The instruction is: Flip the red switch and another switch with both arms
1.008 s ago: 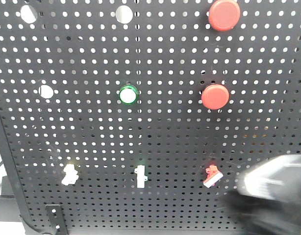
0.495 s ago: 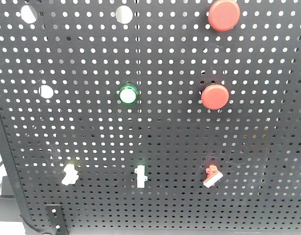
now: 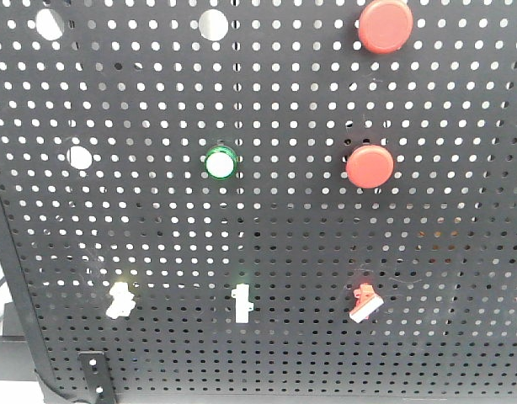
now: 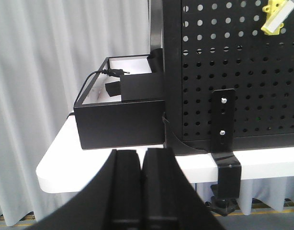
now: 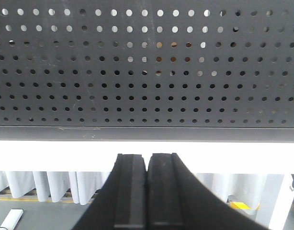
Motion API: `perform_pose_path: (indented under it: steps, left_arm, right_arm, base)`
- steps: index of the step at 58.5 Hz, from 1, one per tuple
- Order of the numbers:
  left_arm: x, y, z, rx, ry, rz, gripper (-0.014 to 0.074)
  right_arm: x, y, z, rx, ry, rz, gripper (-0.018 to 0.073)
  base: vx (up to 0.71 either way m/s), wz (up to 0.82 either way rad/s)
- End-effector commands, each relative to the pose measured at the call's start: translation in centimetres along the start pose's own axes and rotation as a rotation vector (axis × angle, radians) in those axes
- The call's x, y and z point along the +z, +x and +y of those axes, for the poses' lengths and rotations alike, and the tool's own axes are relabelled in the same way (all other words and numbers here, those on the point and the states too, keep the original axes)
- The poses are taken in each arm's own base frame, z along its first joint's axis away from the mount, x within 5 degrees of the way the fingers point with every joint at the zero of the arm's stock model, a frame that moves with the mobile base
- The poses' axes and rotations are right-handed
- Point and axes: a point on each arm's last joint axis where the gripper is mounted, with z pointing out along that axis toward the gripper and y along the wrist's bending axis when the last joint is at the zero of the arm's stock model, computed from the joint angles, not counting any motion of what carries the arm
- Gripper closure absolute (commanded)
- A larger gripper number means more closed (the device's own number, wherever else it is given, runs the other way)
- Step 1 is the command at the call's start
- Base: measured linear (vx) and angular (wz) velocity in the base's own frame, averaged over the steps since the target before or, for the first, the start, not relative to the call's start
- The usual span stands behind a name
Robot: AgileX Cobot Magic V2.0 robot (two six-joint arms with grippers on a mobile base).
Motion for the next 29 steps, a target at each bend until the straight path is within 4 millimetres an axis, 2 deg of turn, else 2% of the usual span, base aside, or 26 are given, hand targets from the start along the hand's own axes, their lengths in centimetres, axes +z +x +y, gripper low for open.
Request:
perform_pose_path:
  steps: [1, 29]
  left_arm:
    - [0.0, -0.23, -0.07, -0.005, 0.005, -0.076, 0.0594]
    - [0.0, -0.23, -0.07, -0.005, 0.005, -0.076, 0.0594]
  right_arm:
    - [0.02, -0.51, -0.04, -0.005, 0.006, -0.071, 0.0566]
    - [0.02, -0.51, -0.04, -0.005, 0.006, -0.071, 0.0566]
  base:
    - [0.0, 0.0]
    - [0.0, 0.0]
